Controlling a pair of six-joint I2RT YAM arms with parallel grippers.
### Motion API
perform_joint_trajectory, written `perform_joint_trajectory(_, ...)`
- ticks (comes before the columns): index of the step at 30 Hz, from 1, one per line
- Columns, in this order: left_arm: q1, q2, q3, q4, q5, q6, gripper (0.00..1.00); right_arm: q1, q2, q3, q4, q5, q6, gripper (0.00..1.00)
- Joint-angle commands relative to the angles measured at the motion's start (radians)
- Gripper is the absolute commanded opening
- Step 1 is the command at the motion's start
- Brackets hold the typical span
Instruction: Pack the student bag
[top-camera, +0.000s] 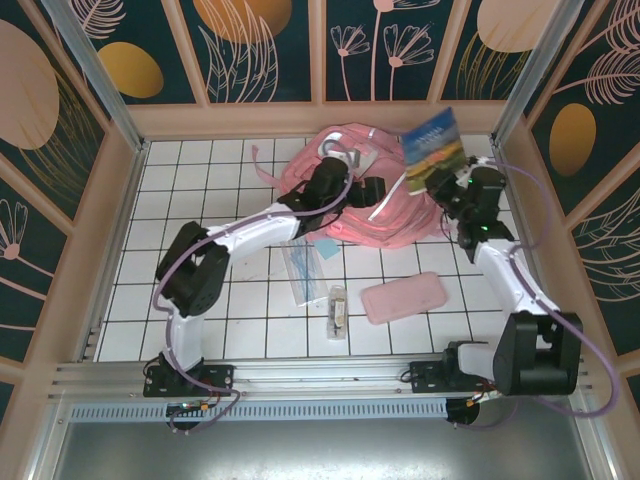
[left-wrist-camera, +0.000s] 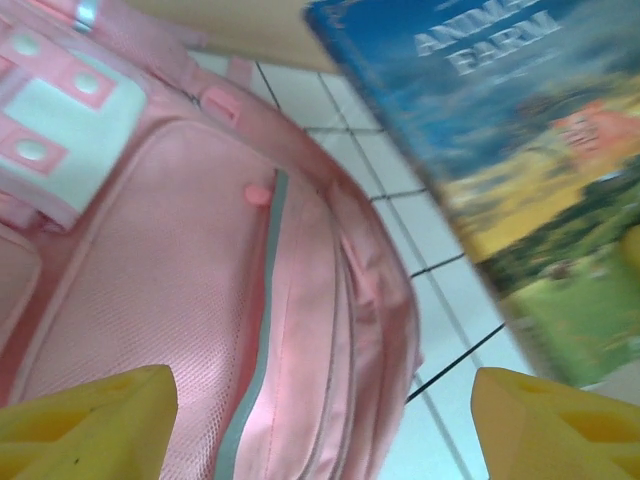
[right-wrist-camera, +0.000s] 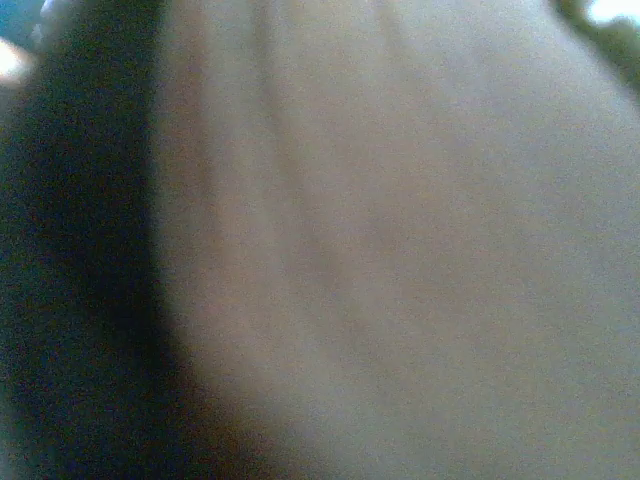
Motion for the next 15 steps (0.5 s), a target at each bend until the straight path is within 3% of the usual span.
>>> perform_joint_trajectory(1, -0.021, 0.100, 0.143, -0.277, -0.045, 0.186, 0.77, -0.086, -0.114, -0.025, -0.023, -0.018, -0.058, 0.00)
perform_joint_trajectory(9, -0.117, 0.332, 0.504, -0.568, -0.166, 0.387, 0.75, -0.227, -0.224, -0.061, -0.058, -0.078, -0.071, 0.00)
perform_joint_trajectory(15, -0.131, 0.426, 0.565, -0.594, -0.226, 0.443, 0.74, -0.229, -0.218, -0.079, -0.029, -0.141, -0.043, 0.00)
